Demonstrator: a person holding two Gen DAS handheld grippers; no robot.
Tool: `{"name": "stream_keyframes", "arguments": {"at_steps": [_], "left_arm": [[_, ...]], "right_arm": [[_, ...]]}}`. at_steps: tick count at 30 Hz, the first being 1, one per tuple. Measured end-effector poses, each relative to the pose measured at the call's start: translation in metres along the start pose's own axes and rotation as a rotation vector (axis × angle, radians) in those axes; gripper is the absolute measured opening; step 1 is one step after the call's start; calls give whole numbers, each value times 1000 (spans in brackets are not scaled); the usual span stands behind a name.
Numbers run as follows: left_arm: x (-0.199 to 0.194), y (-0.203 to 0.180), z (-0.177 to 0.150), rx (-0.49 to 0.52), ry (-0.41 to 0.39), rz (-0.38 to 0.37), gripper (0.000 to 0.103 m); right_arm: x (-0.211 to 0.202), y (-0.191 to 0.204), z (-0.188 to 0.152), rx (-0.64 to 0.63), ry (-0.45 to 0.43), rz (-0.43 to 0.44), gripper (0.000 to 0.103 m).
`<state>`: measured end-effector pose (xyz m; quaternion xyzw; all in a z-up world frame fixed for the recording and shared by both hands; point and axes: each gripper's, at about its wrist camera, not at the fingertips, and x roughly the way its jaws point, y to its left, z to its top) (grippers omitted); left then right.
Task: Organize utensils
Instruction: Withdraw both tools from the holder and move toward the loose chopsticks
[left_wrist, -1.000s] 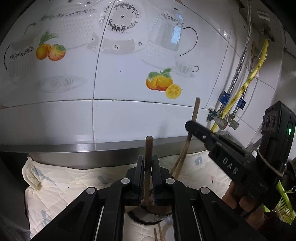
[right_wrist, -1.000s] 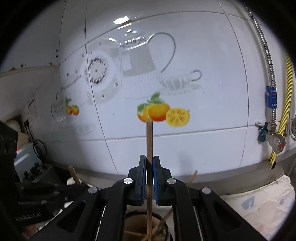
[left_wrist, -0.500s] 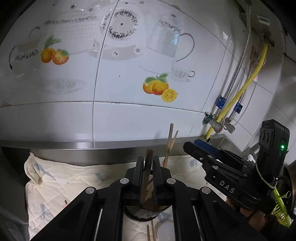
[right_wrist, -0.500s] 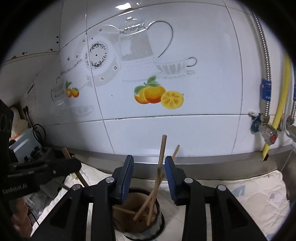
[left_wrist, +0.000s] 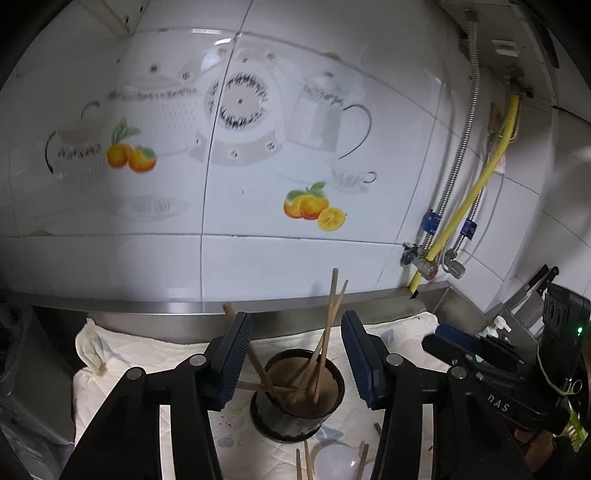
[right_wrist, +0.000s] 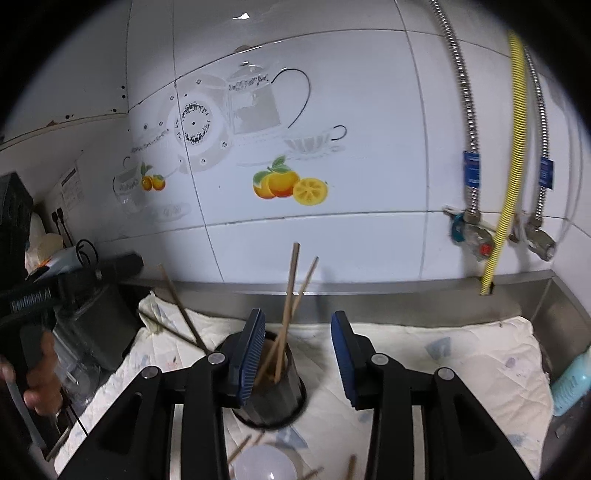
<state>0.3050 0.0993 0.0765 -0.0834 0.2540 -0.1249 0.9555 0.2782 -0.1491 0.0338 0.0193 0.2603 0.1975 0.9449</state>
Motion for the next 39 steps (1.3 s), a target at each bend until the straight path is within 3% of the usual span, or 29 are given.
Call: {"name": "stream_keyframes", "arguments": {"at_steps": [7, 15, 30, 36, 39], "left_arm": [[-22, -18, -12, 37, 17, -21, 54], [-20, -36, -56, 70, 134, -43, 54], [38, -78, -158, 171, 408, -162, 54], [68, -89, -187, 215, 506, -206, 42], [82, -94, -199, 225, 537, -225, 41]], "right_arm": [[-19, -6, -22, 6, 49, -7, 41], [-32, -19, -54, 35, 120, -34, 41], [-51, -41, -100, 137, 196, -68, 41], [-54, -48, -110, 168, 213, -90, 41], [-54, -51, -115, 187, 221, -97, 41]]}}
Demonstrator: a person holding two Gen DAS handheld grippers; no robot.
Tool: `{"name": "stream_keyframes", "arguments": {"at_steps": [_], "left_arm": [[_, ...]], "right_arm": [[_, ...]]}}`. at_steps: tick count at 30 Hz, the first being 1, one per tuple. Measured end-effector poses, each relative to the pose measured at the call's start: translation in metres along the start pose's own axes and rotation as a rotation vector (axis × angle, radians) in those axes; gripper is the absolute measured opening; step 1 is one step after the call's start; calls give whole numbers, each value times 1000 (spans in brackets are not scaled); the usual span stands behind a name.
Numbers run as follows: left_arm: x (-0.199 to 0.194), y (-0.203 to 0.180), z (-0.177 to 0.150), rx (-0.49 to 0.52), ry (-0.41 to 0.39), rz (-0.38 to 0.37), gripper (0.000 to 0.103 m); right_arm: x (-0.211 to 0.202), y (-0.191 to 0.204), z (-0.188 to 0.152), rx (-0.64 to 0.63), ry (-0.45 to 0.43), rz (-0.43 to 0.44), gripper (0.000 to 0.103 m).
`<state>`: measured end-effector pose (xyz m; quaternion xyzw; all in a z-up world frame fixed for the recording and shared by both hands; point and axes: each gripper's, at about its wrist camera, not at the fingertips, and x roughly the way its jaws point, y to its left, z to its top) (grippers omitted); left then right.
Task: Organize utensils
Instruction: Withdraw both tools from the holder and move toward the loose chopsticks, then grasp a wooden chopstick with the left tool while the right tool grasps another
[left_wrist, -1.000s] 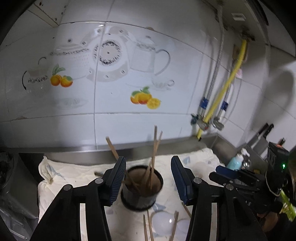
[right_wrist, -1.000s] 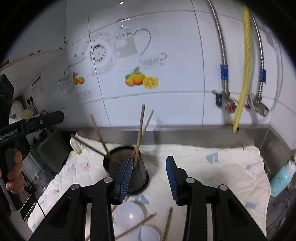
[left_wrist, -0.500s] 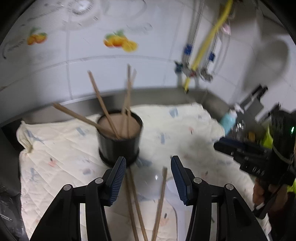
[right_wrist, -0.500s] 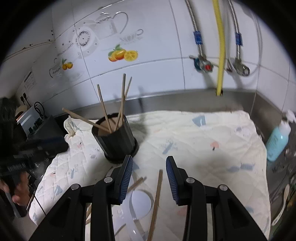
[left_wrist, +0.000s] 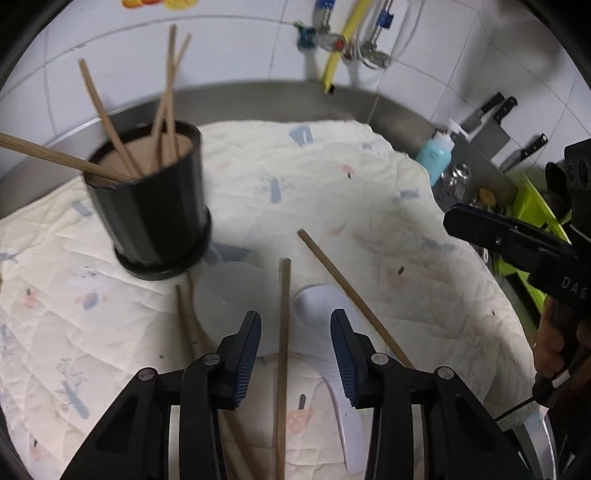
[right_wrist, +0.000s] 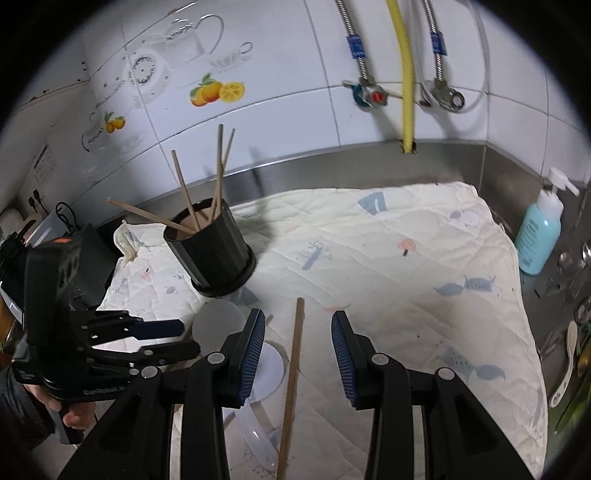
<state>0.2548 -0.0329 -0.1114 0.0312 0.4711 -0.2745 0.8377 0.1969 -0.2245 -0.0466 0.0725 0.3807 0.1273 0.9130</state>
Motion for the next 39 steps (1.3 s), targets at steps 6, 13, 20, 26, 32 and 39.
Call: {"name": "stream_keyframes", "arguments": {"at_steps": [6, 13, 20, 26, 32, 39], "left_arm": [[29, 1, 3, 23, 51, -11, 38], [48, 6, 6, 29, 89, -21, 35], [60, 7, 5, 37, 122, -38, 26], [66, 11, 3, 30, 137, -56, 22], [67, 15, 3, 16, 144, -100, 15], [68, 17, 3, 8, 136, -103, 7]], "right_arm": [[4, -4, -8, 18, 22, -17, 41], [7, -10, -11, 41, 35, -26, 41], [10, -9, -11, 49, 39, -27, 41], [14, -8, -12, 53, 46, -24, 41], [18, -7, -12, 51, 56, -22, 41], [22, -6, -12, 47, 66, -23, 41]]}}
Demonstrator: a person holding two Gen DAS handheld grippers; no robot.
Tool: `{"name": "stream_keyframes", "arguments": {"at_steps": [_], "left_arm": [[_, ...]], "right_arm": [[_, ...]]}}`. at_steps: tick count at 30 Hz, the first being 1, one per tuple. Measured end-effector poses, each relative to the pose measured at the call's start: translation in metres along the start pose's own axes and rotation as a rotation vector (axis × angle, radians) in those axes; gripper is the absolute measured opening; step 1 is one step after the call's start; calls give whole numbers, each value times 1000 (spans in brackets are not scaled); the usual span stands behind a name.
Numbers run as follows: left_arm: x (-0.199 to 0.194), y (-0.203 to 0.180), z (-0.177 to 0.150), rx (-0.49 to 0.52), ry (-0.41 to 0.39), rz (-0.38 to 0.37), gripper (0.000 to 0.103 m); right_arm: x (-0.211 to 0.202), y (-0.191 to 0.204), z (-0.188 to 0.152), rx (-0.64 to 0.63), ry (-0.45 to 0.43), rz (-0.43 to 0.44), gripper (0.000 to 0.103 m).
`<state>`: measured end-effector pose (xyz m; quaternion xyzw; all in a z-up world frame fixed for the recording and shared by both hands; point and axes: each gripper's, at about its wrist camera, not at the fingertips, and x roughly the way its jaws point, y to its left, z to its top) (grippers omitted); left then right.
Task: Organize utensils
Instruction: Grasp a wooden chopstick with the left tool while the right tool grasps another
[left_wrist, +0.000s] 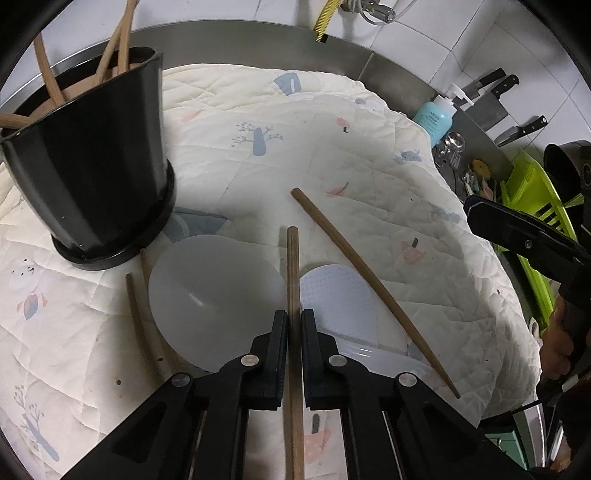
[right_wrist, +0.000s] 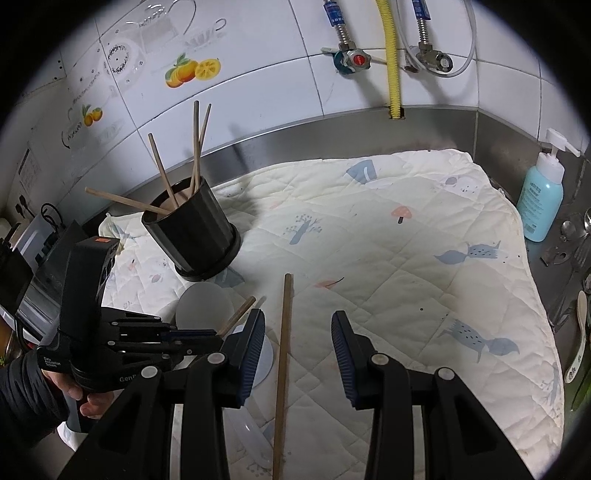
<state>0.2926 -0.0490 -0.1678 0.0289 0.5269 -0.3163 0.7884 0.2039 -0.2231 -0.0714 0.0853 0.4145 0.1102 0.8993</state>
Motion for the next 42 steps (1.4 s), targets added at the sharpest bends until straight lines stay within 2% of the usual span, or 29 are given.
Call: {"name": "stream_keyframes", "arguments": {"at_steps": [13, 23, 25, 27, 32, 42], "left_arm": [[-24, 13, 2, -66, -80, 15, 7], [-60, 10, 4, -83, -174, 22, 7], [-66, 9, 4, -84, -186, 21, 7], [-72, 8, 3, -88, -198, 21, 7], [-81, 11, 1, -95, -216, 22, 7], [-104, 16, -2, -101, -262, 25, 6]], "right_arm": [[18, -2, -2, 2, 59, -1, 41], [55, 2, -3, -34, 154, -3, 41], [62, 3, -1, -38, 164, 2, 36], [69, 6, 2, -46, 177, 7, 27], [87, 16, 6, -74, 208, 13, 22], [111, 27, 13, -126, 265, -38, 19]]}}
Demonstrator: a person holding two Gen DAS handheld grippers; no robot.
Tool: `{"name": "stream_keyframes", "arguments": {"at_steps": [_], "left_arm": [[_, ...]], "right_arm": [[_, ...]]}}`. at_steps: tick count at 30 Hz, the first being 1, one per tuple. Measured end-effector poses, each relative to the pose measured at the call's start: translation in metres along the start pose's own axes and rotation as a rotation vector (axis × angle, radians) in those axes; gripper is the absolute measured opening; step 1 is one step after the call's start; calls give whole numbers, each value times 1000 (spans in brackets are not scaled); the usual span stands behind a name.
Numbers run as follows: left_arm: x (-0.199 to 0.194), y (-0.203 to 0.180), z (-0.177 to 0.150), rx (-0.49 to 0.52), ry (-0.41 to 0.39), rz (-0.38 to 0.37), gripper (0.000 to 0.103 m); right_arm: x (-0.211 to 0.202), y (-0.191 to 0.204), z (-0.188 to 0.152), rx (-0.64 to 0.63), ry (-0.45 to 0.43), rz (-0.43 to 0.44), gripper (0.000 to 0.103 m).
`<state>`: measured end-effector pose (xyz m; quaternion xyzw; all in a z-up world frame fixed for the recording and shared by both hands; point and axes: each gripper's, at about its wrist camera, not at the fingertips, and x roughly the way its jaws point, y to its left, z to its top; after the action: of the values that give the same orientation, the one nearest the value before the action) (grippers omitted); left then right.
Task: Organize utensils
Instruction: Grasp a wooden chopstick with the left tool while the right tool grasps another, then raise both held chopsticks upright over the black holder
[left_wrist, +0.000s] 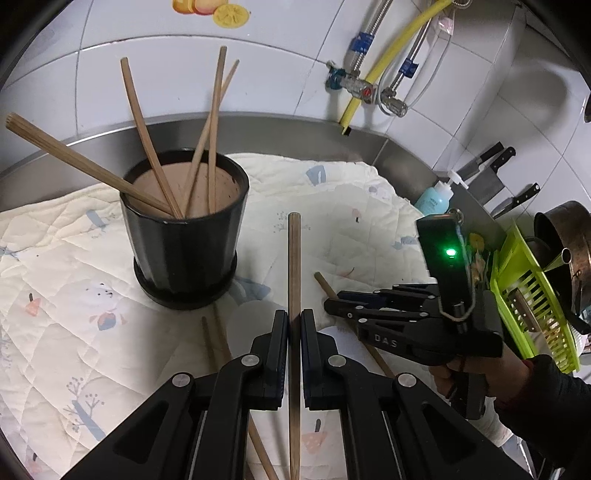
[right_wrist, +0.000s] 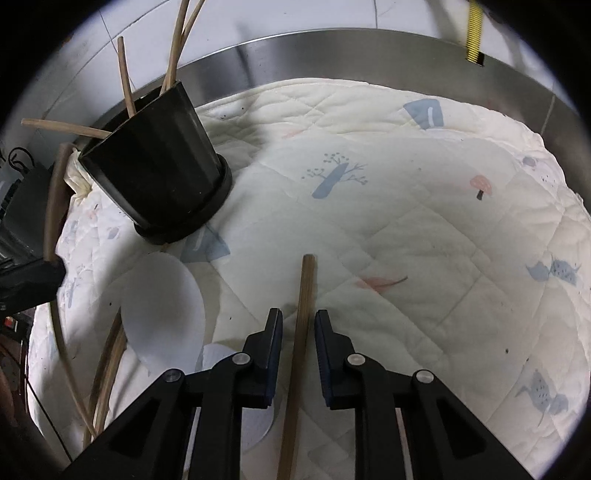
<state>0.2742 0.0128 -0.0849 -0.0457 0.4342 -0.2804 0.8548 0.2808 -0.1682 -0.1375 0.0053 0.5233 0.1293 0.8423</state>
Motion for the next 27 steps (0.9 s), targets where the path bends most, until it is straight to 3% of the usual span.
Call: {"name": "stream_keyframes", "arguments": {"at_steps": [5, 10, 27], "left_arm": [[-11, 2, 2, 2, -20, 4, 6], [-24, 3, 6, -6, -51, 8, 6], [-85, 6, 48, -34, -229, 35, 6]], "right_arm": [[3, 6, 4, -66, 32, -53, 11], [-6, 4, 4, -77, 17, -57, 10], [-111, -8, 22, -20, -268, -14, 10]]}}
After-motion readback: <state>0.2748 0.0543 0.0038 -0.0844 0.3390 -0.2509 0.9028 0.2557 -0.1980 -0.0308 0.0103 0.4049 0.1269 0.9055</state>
